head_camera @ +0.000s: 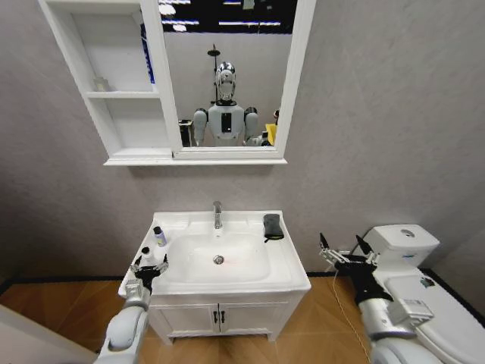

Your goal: Move facial cleanser and shampoo from washbasin to cabinet, then wipe washbasin with towel.

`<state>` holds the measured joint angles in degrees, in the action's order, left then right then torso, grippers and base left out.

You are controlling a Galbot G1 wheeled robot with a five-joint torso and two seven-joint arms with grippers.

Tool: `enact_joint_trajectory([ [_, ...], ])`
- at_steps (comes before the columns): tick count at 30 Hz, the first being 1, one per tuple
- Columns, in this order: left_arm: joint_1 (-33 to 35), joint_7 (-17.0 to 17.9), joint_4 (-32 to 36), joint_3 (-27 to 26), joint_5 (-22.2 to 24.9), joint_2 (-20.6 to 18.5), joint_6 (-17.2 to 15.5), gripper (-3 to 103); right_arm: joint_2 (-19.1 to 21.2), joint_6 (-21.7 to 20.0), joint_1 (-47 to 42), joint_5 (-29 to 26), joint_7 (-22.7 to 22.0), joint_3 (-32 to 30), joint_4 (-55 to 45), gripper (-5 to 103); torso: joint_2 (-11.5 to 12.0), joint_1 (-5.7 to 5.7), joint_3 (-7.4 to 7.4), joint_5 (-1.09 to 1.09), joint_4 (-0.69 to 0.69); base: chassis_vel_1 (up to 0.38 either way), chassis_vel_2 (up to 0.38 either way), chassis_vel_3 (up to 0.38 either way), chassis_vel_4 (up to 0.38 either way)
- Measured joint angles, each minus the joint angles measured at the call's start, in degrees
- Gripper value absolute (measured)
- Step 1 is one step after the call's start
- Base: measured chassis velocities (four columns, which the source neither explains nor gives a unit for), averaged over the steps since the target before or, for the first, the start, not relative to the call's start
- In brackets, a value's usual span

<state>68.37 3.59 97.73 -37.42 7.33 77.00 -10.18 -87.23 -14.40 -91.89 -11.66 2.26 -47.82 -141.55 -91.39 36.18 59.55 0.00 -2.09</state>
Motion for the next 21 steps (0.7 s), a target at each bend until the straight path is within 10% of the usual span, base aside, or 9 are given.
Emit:
enact_joint_trajectory([
  [5,-0.82,-0.03,-0.91,-0.03,0.57,-0.88,0.28,101,-0.20,0.16,0.06,0.24,-0.38,0.19,0.28,100,0.00,0.00,0.00,0.01,-0.01,0.000,0.000,0.000,0.000],
  [21,1.86,1.51,3.67,-0.68,3.18,-1.01,-0.39,43,-0.22,-0.32,0.78,0.68,-1.70,0.96,0.32,100,0.00,-0.01,0.00,-0.01,-0.01,0.000,0.000,0.000,0.000],
])
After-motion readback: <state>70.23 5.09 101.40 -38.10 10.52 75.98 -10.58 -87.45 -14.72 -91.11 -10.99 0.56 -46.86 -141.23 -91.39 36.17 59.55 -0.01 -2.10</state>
